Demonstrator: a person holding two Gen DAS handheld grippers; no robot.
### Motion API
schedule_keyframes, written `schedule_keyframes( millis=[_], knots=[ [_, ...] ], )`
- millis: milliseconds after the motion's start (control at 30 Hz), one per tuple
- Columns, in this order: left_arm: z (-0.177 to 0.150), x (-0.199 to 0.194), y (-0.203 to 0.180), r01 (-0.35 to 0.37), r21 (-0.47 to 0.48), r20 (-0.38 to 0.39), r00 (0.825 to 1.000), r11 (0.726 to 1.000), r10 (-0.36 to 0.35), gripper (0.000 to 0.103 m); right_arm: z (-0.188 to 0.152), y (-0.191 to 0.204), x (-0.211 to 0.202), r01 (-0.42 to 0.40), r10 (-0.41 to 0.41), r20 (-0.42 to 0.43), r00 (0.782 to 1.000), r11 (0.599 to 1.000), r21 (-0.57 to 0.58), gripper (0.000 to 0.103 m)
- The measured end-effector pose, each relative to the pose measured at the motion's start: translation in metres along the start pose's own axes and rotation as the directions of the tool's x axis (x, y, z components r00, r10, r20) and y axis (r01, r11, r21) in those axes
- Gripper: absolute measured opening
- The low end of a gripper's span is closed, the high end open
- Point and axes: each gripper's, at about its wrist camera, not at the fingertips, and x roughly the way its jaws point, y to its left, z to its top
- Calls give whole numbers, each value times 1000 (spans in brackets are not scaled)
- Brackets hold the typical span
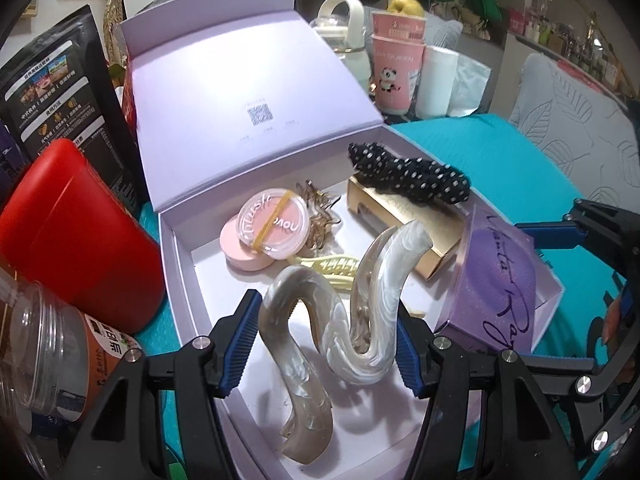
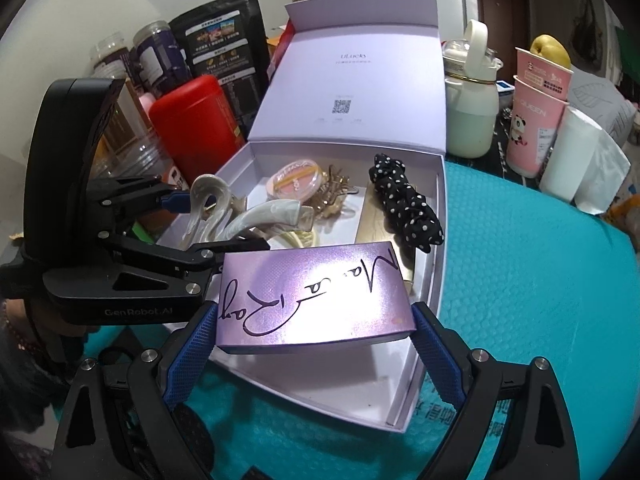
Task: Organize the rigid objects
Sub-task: 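Lower the claw clip and purple card into the white box with both grippers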
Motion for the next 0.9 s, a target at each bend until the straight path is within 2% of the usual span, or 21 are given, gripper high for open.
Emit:
schedule_keyframes(
  millis=[167,433,733,900],
  knots=[
    [-1,13,6,-18,-20,-41,999,1000,17,61,0,4,9,34,-34,-17,999,999,-38,94],
    [0,29,16,-44,-52,-105,994,998,38,61,5,4,21,36,-39,-63,997,999,-34,94],
    [5,36,13,-76,-37,-176,982,996,68,61,7,12,25,72,-81,-101,992,994,-81,94],
    [6,35,12,-83,-41,-189,979,996,74,61,9,15,31,86,-99,-126,987,991,-103,94]
  ],
)
